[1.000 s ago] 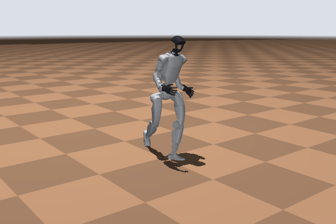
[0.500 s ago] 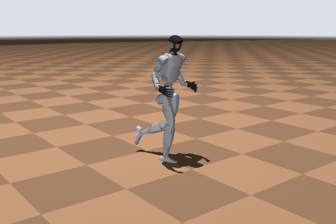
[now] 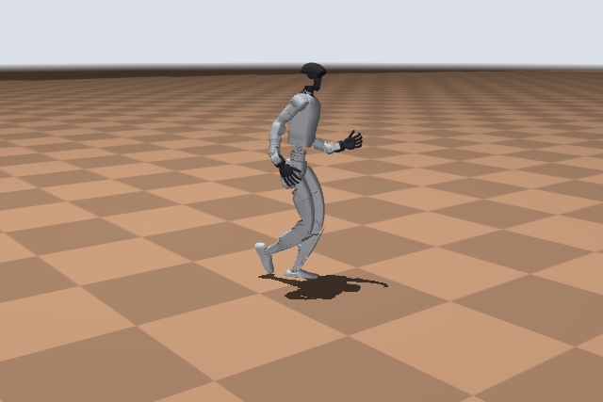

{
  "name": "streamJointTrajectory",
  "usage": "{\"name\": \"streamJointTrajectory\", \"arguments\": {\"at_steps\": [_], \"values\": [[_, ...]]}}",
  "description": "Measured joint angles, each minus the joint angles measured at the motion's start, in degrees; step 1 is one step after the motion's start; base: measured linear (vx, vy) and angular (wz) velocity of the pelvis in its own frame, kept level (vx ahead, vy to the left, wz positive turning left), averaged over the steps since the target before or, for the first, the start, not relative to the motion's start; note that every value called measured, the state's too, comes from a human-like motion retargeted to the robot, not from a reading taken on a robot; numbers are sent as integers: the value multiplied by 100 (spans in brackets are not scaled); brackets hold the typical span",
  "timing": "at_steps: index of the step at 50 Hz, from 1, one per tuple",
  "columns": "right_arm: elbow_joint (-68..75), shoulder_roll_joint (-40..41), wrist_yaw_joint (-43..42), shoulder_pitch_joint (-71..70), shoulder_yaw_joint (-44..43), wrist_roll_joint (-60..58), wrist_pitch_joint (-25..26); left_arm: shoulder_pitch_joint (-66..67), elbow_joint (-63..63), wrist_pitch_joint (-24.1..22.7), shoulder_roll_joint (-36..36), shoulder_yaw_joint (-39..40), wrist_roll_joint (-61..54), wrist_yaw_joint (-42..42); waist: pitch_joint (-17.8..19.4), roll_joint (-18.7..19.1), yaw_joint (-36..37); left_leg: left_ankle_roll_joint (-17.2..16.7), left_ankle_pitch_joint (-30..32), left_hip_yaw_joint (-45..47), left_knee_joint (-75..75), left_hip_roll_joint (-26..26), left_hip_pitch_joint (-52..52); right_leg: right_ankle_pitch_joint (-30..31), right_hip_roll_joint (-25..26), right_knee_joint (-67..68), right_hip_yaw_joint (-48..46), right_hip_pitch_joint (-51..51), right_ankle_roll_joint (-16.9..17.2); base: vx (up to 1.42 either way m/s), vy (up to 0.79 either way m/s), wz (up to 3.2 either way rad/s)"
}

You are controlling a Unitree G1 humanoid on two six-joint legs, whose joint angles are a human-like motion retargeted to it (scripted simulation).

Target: Walk run

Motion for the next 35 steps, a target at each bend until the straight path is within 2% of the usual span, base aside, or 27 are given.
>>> {"name": "streamJointTrajectory", "arguments": {"at_steps": [2, 3, 7, 8, 9, 10, 12, 13, 14, 15, 16, 17, 18, 19, 20, 22, 23, 25, 26, 27, 28, 30, 31, 32, 33, 34, 35], "values": [[-108, -247, 155, 454, -300, 15, 8, 17, -290, -22, 234, -528, -550, -219, -183, 28, -139, -308, 464, 161, -746, -114, 875, -320, -447, -843, 165, -633, -257, 215, -81, 34], [-217, -335, 189, 602, -482, -2, -9, 88, -403, -46, 412, -607, -655, -265, -206, 183, -344, -603, 1072, 106, -1143, -78, 1317, -396, -633, -1376, 147, -873, -188, 210, -74, 63], [-807, -615, 227, 825, -1091, 141, -232, 525, -441, -58, 720, -665, -413, -125, -310, 797, -1092, -2189, 5082, -446, -2520, -13, 2896, -496, -1256, -4277, -15, -1186, 385, 194, -46, 49], [-1020, -658, 190, 777, -1213, 180, -261, 622, -397, 15, 689, -613, -339, -123, -293, 839, -1227, -2379, 5639, -39, -2521, -55, 3133, -686, -1488, -4913, 156, -1216, 503, 212, -45, -35], [-1273, -689, 119, 663, -1236, 189, -260, 708, -363, 76, 656, -501, -282, -186, -215, 858, -1230, -2443, 5825, 193, -2128, -102, 3243, -870, -1549, -5451, 378, -1154, 528, 213, -50, -117], [-1545, -714, 31, 517, -1211, 183, -245, 788, -335, 131, 623, -359, -234, -283, -107, 867, -1169, -2443, 5825, 337, -1538, -150, 3290, -1052, -1525, -5941, 626, -1046, 506, 195, -55, -184], [-2049, -655, -191, 95, -1120, 101, -204, 934, -230, 135, 591, -247, -196, -394, 40, 924, -1083, -2443, 5825, -95, -886, -423, 3396, -1000, -1480, -6145, 577, -928, -402, 219, -74, -124], [-2313, -606, -357, -173, -1093, 30, -151, 971, -111, 119, 572, -238, -185, -417, 159, 928, -1203, -2443, 5825, -356, -560, -592, 3468, -473, -1561, -5919, 557, -908, -1048, 239, -56, -1], [-2528, -609, -508, -470, -1045, -1, -126, 1006, 64, 86, 561, -163, -157, -460, 149, 895, -1242, -2333, 5825, -224, -256, -662, 3409, -368, -1729, -5434, 565, -945, -1400, 220, -9, 44], [-2718, -637, -651, -781, -986, -12, -115, 1040, 267, 43, 554, -55, -119, -512, 74, 844, -1241, -2169, 5825, 104, 37, -683, 3282, -476, -1940, -4820, 587, -1011, -1605, 202, -46, -38], [-2789, -655, -896, -951, -803, -27, -183, 1345, 635, -130, 487, 95, 40, -696, -111, 750, -1080, -2079, 5650, 85, 563, -869, 3049, -896, -1449, -4158, 1544, -1021, -1605, 223, -105, -79], [-2756, -659, -1050, -1168, -736, 22, -272, 1635, 1059, -281, 426, 208, 180, -853, -260, 736, -976, -1891, 5347, -23, 1238, -902, 2722, -1253, -1218, -3620, 1892, -927, -1605, 281, -158, -42], [-2513, -631, -1022, -1481, -903, 198, -402, 1896, 1594, -385, 376, 246, 283, -957, -337, 886, -990, -1510, 4788, -309, 2212, -630, 2207, -1485, -1504, -3332, 1021, -623, -1605, 284, -109, -37], [-2378, -701, -951, -1812, -768, 536, -425, 2056, 1970, -401, 212, 281, 190, -1040, -460, 793, -739, -1037, 4349, -59, 2635, -576, 1648, -1620, -1506, -3344, 963, -340, -1605, 255, -66, -119], [-2297, -821, -858, -2152, -482, 955, -395, 2166, 2267, -373, -10, 315, 0, -1112, -605, 577, -357, -519, 3969, 460, 2782, -632, 1066, -1707, -1365, -3507, 1312, -68, -1605, 206, -54, -311], [-2487, -942, -491, -2474, -49, 1552, -278, 2487, 2356, -252, -203, 555, -480, -1454, -715, 409, 421, -238, 3336, 982, 2181, -386, 223, -1095, -991, -4209, 1822, 652, -1605, 200, -59, -280], [-2653, -990, -449, -2511, 28, 1646, -262, 2627, 2335, -234, -243, 670, -500, -1472, -641, 413, 384, -125, 3140, 858, 1753, -247, -94, -555, -885, -4478, 1533, 1034, -1605, 206, -84, -113], [-2987, -1096, -563, -2504, 171, 1605, -333, 2839, 2190, -291, -287, 951, -392, -1317, -477, 194, 721, -203, 2842, 1039, 516, 83, -530, 1013, -651, -5051, 1347, 1807, -1565, 197, -97, -131], [-3113, -1139, -707, -2439, 224, 1487, -378, 2918, 2098, -309, -274, 1017, -350, -1204, -372, 28, 914, -177, 2681, 1330, -312, 18, -514, 1507, -738, -4818, 1470, 2059, -1161, 186, -69, -178], [-3231, -1170, -867, -2371, 269, 1349, -407, 2970, 2001, -311, -252, 1073, -314, -1100, -248, -128, 1067, -143, 2495, 1500, -1118, -168, -456, 1837, -865, -4417, 1477, 2263, -767, 213, -48, -134], [-3332, -1175, -1059, -2297, 297, 1170, -405, 2970, 1895, -281, -214, 1108, -291, -1013, -86, -263, 1141, -94, 2256, 1425, -1880, -595, -312, 1837, -1072, -3678, 1254, 2370, -392, 224, -52, -128], [-3511, -1166, -1318, -2211, 416, 853, -383, 2863, 1602, -219, -182, 1255, -253, -946, 217, -563, 1472, -726, 1948, 979, -3033, -1112, -293, 1837, -1479, -2695, 1212, 2646, 364, 199, -51, -133], [-3548, -1114, -1373, -2214, 468, 750, -365, 2745, 1410, -187, -80, 1252, -224, -907, 283, -589, 1384, -1111, 1840, 904, -3255, -939, -338, 1837, -1375, -2409, 1224, 2740, 496, 215, -47, -63], [-3562, -1072, -1403, -2224, 556, 665, -343, 2629, 1203, -156, 32, 1229, -192, -855, 344, -563, 1299, -1349, 1772, 831, -3391, -770, -361, 1837, -1179, -2186, 1274, 2830, 562, 260, -47, -13], [-3529, -1047, -1383, -2248, 712, 618, -317, 2513, 965, -126, 162, 1167, -151, -777, 391, -434, 1222, -1292, 1785, 762, -3353, -607, -342, 1837, -798, -2091, 1396, 2912, 497, 242, -47, -42], [-3489, -1059, -1280, -2236, 884, 638, -281, 2395, 689, -93, 292, 1068, -122, -702, 370, -181, 1140, -1298, 2361, 647, -3148, -326, -311, 1837, -357, -2084, 1346, 2963, 354, 207, -45, -63], [-3445, -1089, -1135, -2206, 1062, 693, -240, 2274, 393, -58, 422, 952, -99, -629, 315, 133, 1054, -1336, 3219, 508, -2858, 14, -273, 1837, 114, -2120, 1209, 2998, 172, 205, -22, 15]]}}
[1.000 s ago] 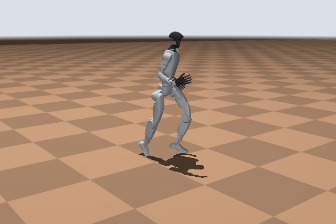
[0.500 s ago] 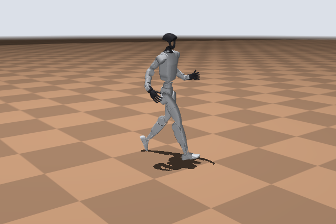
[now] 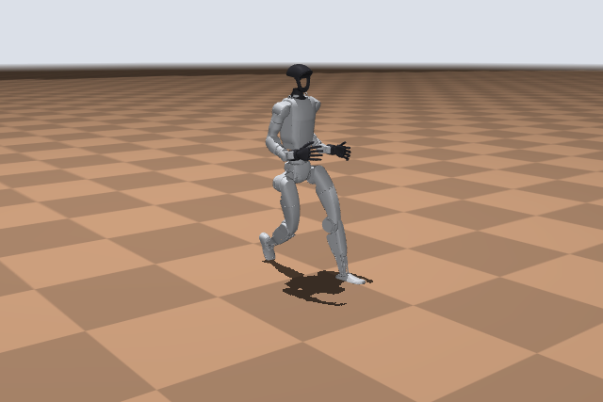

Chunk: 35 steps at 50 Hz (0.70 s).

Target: Walk run

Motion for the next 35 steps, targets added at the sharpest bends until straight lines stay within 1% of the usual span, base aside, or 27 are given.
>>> {"name": "streamJointTrajectory", "arguments": {"at_steps": [1, 2, 3, 4, 5, 7, 8, 9, 10, 12, 13, 15, 17, 18, 19, 20, 21, 22, 23, 24, 25, 26, 27, 28, 30, 33, 35], "values": [[104, -32, 464, 399, -24, 81, -7, 25, -218, 3, 97, -375, -18, 95, -279, 85, -236, 513, -557, -641, 839, -348, -71, -152, 20, 165, -652, -145, -264, 228, -5, 58], [288, -59, 951, 737, -114, 136, 16, -120, -323, -12, 130, -629, -89, 153, -489, 138, -375, 761, -1015, -1053, 1573, -501, -153, -421, -27, 505, -1058, -397, -494, 259, 6, 29], [632, -73, 1486, 952, -339, 138, 100, -604, -203, -64, 34, -642, -268, 135, -563, 128, -322, 478, -1275, -1008, 2098, -263, -258, -926, -206, 1192, -973, -863, -657, 222, -11, -86], [955, -56, 1753, 1106, -245, 187, 224, -1110, -73, -54, -91, -534, -436, 49, -661, 59, -296, 418, -1571, -571, 2358, -2, -141, -1343, -271, 1547, -779, -1338, -829, 172, -26, -169], [1266, -24, 1886, 1229, 7, 259, 368, -1625, 63, -12, -230, -366, -598, -69, -770, -39, -285, 470, -1885, 62, 2487, 271, 87, -1716, -280, 1736, -531, -1818, -1005, 170, -39, -78], [1449, 37, 2080, 1648, 58, 771, 593, -2020, -90, -134, -382, -1010, -564, 5, -968, 101, -502, 410, -1953, -76, 1913, 309, 874, -2087, -158, 1058, -740, -2488, -1123, 195, -50, 32], [1466, 46, 2218, 1857, -19, 962, 693, -2138, -226, -199, -373, -1098, -520, 107, -991, 136, -604, 390, -1740, -114, 1610, 215, 1177, -2184, -208, 665, -637, -2796, -1104, 175, -55, 29], [1455, 79, 2316, 2017, -176, 1008, 740, -2245, -353, -246, -351, -1160, -427, 203, -978, 209, -779, 284, -1337, -56, 1276, 230, 1515, -2240, -300, 161, -602, -3059, -1068, 158, -56, 23], [1430, 123, 2395, 2153, -373, 982, 762, -2346, -476, -283, -323, -1208, -310, 294, -947, 301, -990, 134, -838, 49, 927, 299, 1870, -2274, -411, -399, -601, -3301, -1024, 159, -50, 40], [1314, 79, 2347, 2361, -698, 822, 631, -2437, -661, -261, -252, -1408, -65, 463, -889, 438, -1422, -211, 398, -9, 420, 142, 2577, -2191, -541, -1877, -430, -3463, -926, 156, -38, 36], [1235, 41, 2252, 2452, -826, 741, 518, -2460, -747, -226, -204, -1511, 6, 526, -848, 486, -1653, -450, 1024, -147, 258, 17, 2908, -2206, -630, -2612, -252, -3462, -835, 155, -30, 15], [1052, 67, 1978, 2527, -1053, 544, 293, -2524, -884, -131, -78, -1597, 104, 501, -759, 647, -1977, -1104, 2116, -463, 21, -88, 3454, -2440, -739, -3795, 79, -3428, -990, 150, -16, -33], [831, 211, 1583, 2310, -1303, 304, 152, -2689, -916, 4, -19, -1567, 157, 255, -713, 759, -1924, -1108, 2606, 187, 418, -290, 3506, -2563, -1272, -4415, -134, -3519, -1300, 138, 17, -93], [706, 290, 1390, 2175, -1375, 223, 117, -2756, -892, 55, 22, -1574, 188, 147, -653, 802, -1917, -1108, 2606, 230, 997, -313, 3457, -2582, -1420, -4396, -321, -3512, -1508, 162, -6, -64], [550, 357, 1173, 2009, -1406, 146, 104, -2834, -855, 79, 75, -1600, 205, 89, -533, 793, -2006, -1108, 2606, 121, 1596, -348, 3460, -2143, -1595, -4046, -515, -3513, -1657, 166, -21, -17], [379, 417, 944, 1827, -1416, 72, 101, -2916, -811, 90, 134, -1635, 215, 54, -383, 758, -2141, -1108, 2606, -65, 2205, -388, 3489, -1475, -1783, -3529, -713, -3518, -1778, 154, 10, -32], [233, 466, 827, 1648, -1335, 48, 80, -2864, -729, 60, 224, -1538, 240, 20, -454, 741, -2056, -921, 2606, -38, 2529, -573, 3368, -1795, -1706, -2920, -323, -3666, -1778, 167, 11, -68], [142, 544, 631, 1481, -1227, 1, 45, -2719, -593, -8, 262, -1471, 311, -81, -543, 708, -1956, -752, 2521, -67, 2937, -721, 3223, -2175, -1630, -2295, 59, -3760, -1778, 220, -48, -104], [160, 683, 275, 1339, -1066, -91, -18, -2389, -347, -153, 192, -1463, 478, -319, -668, 642, -1827, -618, 2265, -206, 3512, -794, 3030, -2677, -1556, -1639, 425, -3746, -1778, 227, -105, -35], [264, 820, 278, 1098, -1283, -30, 17, -2084, -43, -241, 125, -1398, 622, -510, -769, 590, -1820, -353, 1868, -342, 4106, -641, 2681, -3003, -1642, -1292, 222, -3596, -1778, 194, -120, 48], [410, 958, 460, 808, -1690, 109, 102, -1791, 290, -301, 59, -1303, 754, -678, -859, 544, -1874, -23, 1401, -476, 4711, -377, 2255, -3240, -1807, -1100, -264, -3377, -1778, 132, -72, -35], [390, 999, 495, 527, -1506, 151, 183, -1567, 482, -302, -137, -1259, 685, -681, -918, 343, -1606, 295, 1053, -120, 4640, -494, 1917, -3335, -1691, -1189, 54, -3189, -1778, 119, -57, -162], [339, 1020, 499, 295, -1293, 223, 228, -1326, 623, -290, -299, -1212, 557, -683, -950, 200, -1382, 597, 676, 198, 4530, -506, 1591, -3352, -1544, -1327, 329, -2984, -1778, 139, -61, -307], [228, 1001, 439, 158, -1024, 358, 198, -1053, 664, -251, -396, -1161, 311, -686, -928, 172, -1245, 868, 245, 438, 4343, -306, 1289, -3212, -1331, -1560, 519, -2745, -1778, 138, -65, -263], [18, 907, 227, -9, -739, 574, 14, -570, 679, -142, -609, -1035, -34, -745, -758, 169, -1137, 1224, -220, 590, 3731, -55, 708, -2695, -1040, -1971, 569, -2246, -1778, 109, -59, -196], [-233, 650, 59, -96, -512, 563, -162, -8, 714, -90, -859, -663, -61, -754, -628, 98, -596, 1028, -409, 964, 1785, 202, 416, -1635, -629, -2716, 929, -1349, -1778, 116, -54, -231], [-382, 505, 105, -45, -397, 395, -148, 283, 729, -91, -891, -516, -18, -655, -534, 218, -355, 867, -705, 680, 558, 112, 381, -918, -352, -3086, 956, -757, -1740, 129, -33, -221]]}}
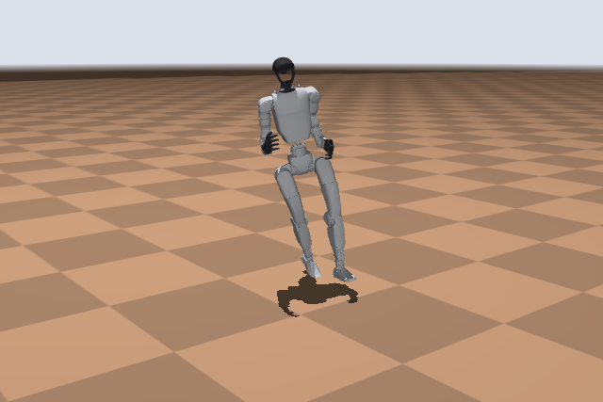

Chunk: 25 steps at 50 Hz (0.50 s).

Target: Walk run

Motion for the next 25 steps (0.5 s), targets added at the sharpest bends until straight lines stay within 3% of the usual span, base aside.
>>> {"name": "streamJointTrajectory", "arguments": {"at_steps": [3, 5, 6, 7, 8, 10, 12, 13, 14, 17, 21, 25], "values": [[-147, -202, 196, 142, 221, -341, 176, 206, -25, 29, 23, 105, 49, 190, 132, -3, 340, -670, -322, -1199, -972, -232, -148, 703, -67, -22, 235, 743, 289, 146, -10, -220], [-215, -278, 303, 253, 300, -537, 300, 173, -79, 64, 159, 33, 71, 283, 192, 51, 427, -785, -290, -1265, -968, -154, -207, 918, -58, 450, 204, 1022, 466, 139, 6, -150], [-240, -315, 317, 326, 304, -576, 334, 89, -118, 74, 276, -68, 91, 275, 187, 186, 468, -1129, 210, -1189, -744, -37, -198, 918, 37, 878, 87, 1096, 606, 123, 12, -100], [-258, -339, 349, 425, 312, -597, 361, 11, -151, 79, 399, -171, 112, 260, 145, 242, 439, -1240, 478, -1108, -437, -6, -204, 918, 123, 1362, -8, 1103, 804, 140, 12, -30], [-265, -337, 419, 576, 327, -584, 375, -55, -174, 75, 533, -277, 132, 231, 30, 141, 267, -885, 281, -1019, 40, -145, -240, 918, 188, 1958, -57, 976, 1117, 164, 12, -8], [-17, -107, 760, 922, 234, -575, 388, -140, -128, -63, 692, -643, 207, 279, -240, 125, 214, -950, -76, -2476, 801, -658, -365, 918, 178, 3088, -606, 512, 1375, 165, 6, -65], [428, 262, 1319, 941, 329, -266, 846, -690, 111, 121, 647, -128, 169, 37, -237, 169, 32, -786, -586, -981, 1452, 416, -412, 296, 151, 3936, -608, -157, 1233, 93, -30, -159], [577, 455, 1542, 1014, 439, -25, 1074, -883, 145, 187, 561, -177, 221, 50, -267, 238, 77, -734, -749, -910, 1367, 555, -167, 3, 184, 4068, -791, -483, 854, 85, -45, -128], [710, 585, 1852, 1082, 467, 275, 1249, -1070, 116, 204, 500, -182, 195, 174, -267, 262, -21, -703, -792, -861, 1238, 626, 25, -246, 255, 4065, -858, -813, 714, 81, -50, -82], [1103, 780, 2394, 1250, 318, 881, 1501, -1588, -89, 174, 392, -52, -93, 679, -172, 310, -511, -733, -525, -758, 630, 703, 555, -989, 274, 3451, -895, -1632, 838, 52, -41, -54], [1324, 619, 1901, 1327, 203, 766, 1079, -2125, -557, 235, 532, -118, -328, 929, -70, 445, -1009, -1008, 78, 148, -548, 806, 1603, -1488, -217, 1653, -1312, -2292, 702, 44, -16, -102], [1180, 433, 1357, 1311, 72, 306, 689, -2575, -1017, 299, 1206, -252, -246, 810, 33, 344, -1205, -1239, 11, 819, -1023, 487, 2436, -1913, -693, -14, -1794, -2774, 412, 66, -22, -152]]}}
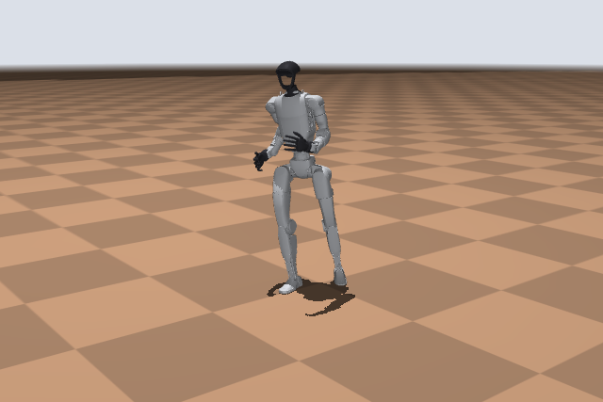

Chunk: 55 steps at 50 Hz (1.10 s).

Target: Walk run

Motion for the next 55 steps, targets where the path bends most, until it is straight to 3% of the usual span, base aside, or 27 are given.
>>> {"name": "streamJointTrajectory", "arguments": {"at_steps": [3, 5, 6, 8, 10, 12, 13, 15, 17, 19, 22, 26, 30, 32, 36, 37, 38, 40, 42, 43, 45, 48, 51, 55], "values": [[-51, 39, -163, -139, -18, -256, 11, -331, -20, -62, 663, -40, 193, -142, -4, 0, -112, -146, -245, 462, -135, -136, 493, -217, -6, -896, -529, -209, 125, 66, -25, -131], [25, 167, -196, -269, -61, -354, 125, -467, 267, -87, 950, -17, 418, -300, -79, 68, -132, -282, -236, 525, -92, -205, 761, -71, -63, -1098, -1353, -174, -449, 87, 13, -75], [77, 251, -189, -334, -119, -385, 183, -486, 486, -96, 974, -46, 548, -374, -107, 165, -214, -205, -120, 412, 75, -294, 849, 93, -402, -916, -1525, -34, -449, 112, 74, 2], [142, 453, -192, -400, -187, -437, 243, -489, 923, -132, 913, -108, 751, -475, -195, 269, -300, -298, 683, 359, 608, -191, 957, -1, -752, -495, -2079, 289, -449, 129, 32, 14], [225, 680, -331, -471, -247, -413, 243, -474, 1435, -249, 664, -75, 909, -729, -159, 126, -243, -242, 2084, 170, 1843, -153, 647, -560, -775, 144, -543, 128, -449, 91, -74, -56], [280, 782, -382, -706, -282, -275, 354, -328, 1792, -328, 395, -201, 916, -902, -27, -116, -170, -42, 2933, -418, 3443, -60, 65, -833, -1160, 674, -840, 397, -449, 80, -74, -109], [271, 775, -306, -812, -187, -231, 428, -215, 1941, -339, 293, -194, 844, -970, -17, -293, -88, 129, 3156, -694, 4082, -283, -263, -944, -1071, 690, -540, 524, -449, 79, -47, -220], [238, 683, -109, -1022, -93, -154, 542, 63, 2200, -325, 141, -210, 695, -1173, -108, -682, 156, 338, 2700, -989, 4574, -1016, -828, -983, -968, 552, 199, 690, -449, 67, -35, -285], [224, 555, -64, -1257, -138, -144, 542, 454, 2354, -320, 80, -243, 686, -1317, -84, -830, 236, 557, 2140, -1460, 5079, -1325, -1598, -859, -775, 414, 710, 857, -449, 64, -44, -263], [171, 385, -194, -1484, -162, -251, 440, 916, 2369, -342, -5, -237, 712, -1254, -81, -914, 364, 1024, 1674, -1643, 5121, -1221, -2328, -709, -513, 185, 1220, 1072, -449, 73, -49, -265], [17, 141, -405, -1745, -174, -493, 262, 1543, 2337, -357, -217, 38, 753, -1077, -63, -1038, 779, 1758, 1203, -1154, 4119, -696, -2883, -438, -96, -76, 2134, 1380, -449, 62, -28, -350], [-88, -115, -705, -2054, -201, -707, 107, 2072, 2289, -345, -567, 453, 787, -914, 40, -868, 1469, 1508, 1104, -2024, 1992, -1119, -3143, 9, 501, -143, 2982, 1809, -449, 78, -11, -376], [17, -264, -782, -2114, -266, -756, 50, 2247, 2239, -336, -810, 590, 812, -703, 141, -566, 1745, 1271, 654, -2629, 291, -1105, -3310, 365, 957, -198, 3724, 2496, -449, 98, -13, -252], [106, -223, -745, -1936, -253, -710, 43, 2225, 2195, -313, -764, 581, 856, -644, 229, -531, 1811, 654, 494, -2998, -97, -1261, -3198, 620, 1030, -68, 3696, 2903, -449, 122, -22, -182], [236, -21, -620, -1307, -209, -590, 28, 2125, 2130, -296, -475, 433, 1018, -621, 132, -673, 1758, 598, 632, -2389, 322, -960, -2730, 1651, 1286, 447, 3042, 3479, -403, 126, -53, -124], [273, 46, -540, -1117, -194, -600, 17, 2100, 2120, -295, -405, 408, 1064, -611, 93, -784, 1674, 612, 465, -2587, 602, -1037, -2657, 1946, 1350, 724, 2834, 3516, -189, 126, -57, -95], [351, 106, -435, -970, -168, -654, 16, 2030, 2127, -280, -372, 427, 1093, -575, 74, -912, 1554, 605, 258, -3419, 938, -1426, -2702, 2132, 1379, 1238, 2835, 3386, 363, 114, -36, -122], [534, 224, -380, -851, -89, -820, 91, 1692, 2219, -205, -327, 586, 1085, -597, 93, -941, 1344, 466, -106, -2663, 1425, -941, -2747, 2021, 1446, 2311, 2595, 2968, 1605, 80, -22, -152], [650, 315, -453, -749, -90, -942, 80, 1366, 2256, -134, -316, 500, 1055, -560, 3, -669, 1323, 510, -344, -1783, 1230, -298, -2266, 1764, 1443, 2980, 1913, 2367, 1513, 73, -20, -157], [683, 336, -462, -677, -106, -951, 35, 1197, 2243, -120, -310, 427, 1042, -486, -35, -494, 1236, 495, -410, -1727, 1064, -137, -2028, 1478, 1357, 3157, 1446, 2053, 1183, 62, -15, -133], [751, 355, -483, -521, -164, -953, -40, 857, 2185, -91, -321, 362, 1086, -425, -50, -268, 1091, 442, -410, -1723, 734, -33, -1640, 1069, 1130, 3320, 866, 1518, 885, 60, -13, -114], [787, 326, -643, -380, -270, -925, -119, 418, 1938, -51, -236, 133, 1164, -438, -32, 34, 698, 235, -338, -1217, 241, 238, -1120, 303, 946, 3141, 471, 769, 1072, 75, -17, -73], [690, 228, -869, -291, -306, -951, -233, 44, 1611, -20, 4, -105, 1134, -393, -7, 137, 373, 88, -561, -770, -24, 139, -632, -475, 721, 2779, 235, -63, 1081, 69, -14, -98], [586, 314, -1246, -423, -486, -1273, -242, -556, 1435, -44, 453, -183, 1063, -414, 148, 130, -15, -74, -921, -197, -236, -163, -31, -1069, -298, 2198, -775, -947, 796, 63, -18, -91]]}}
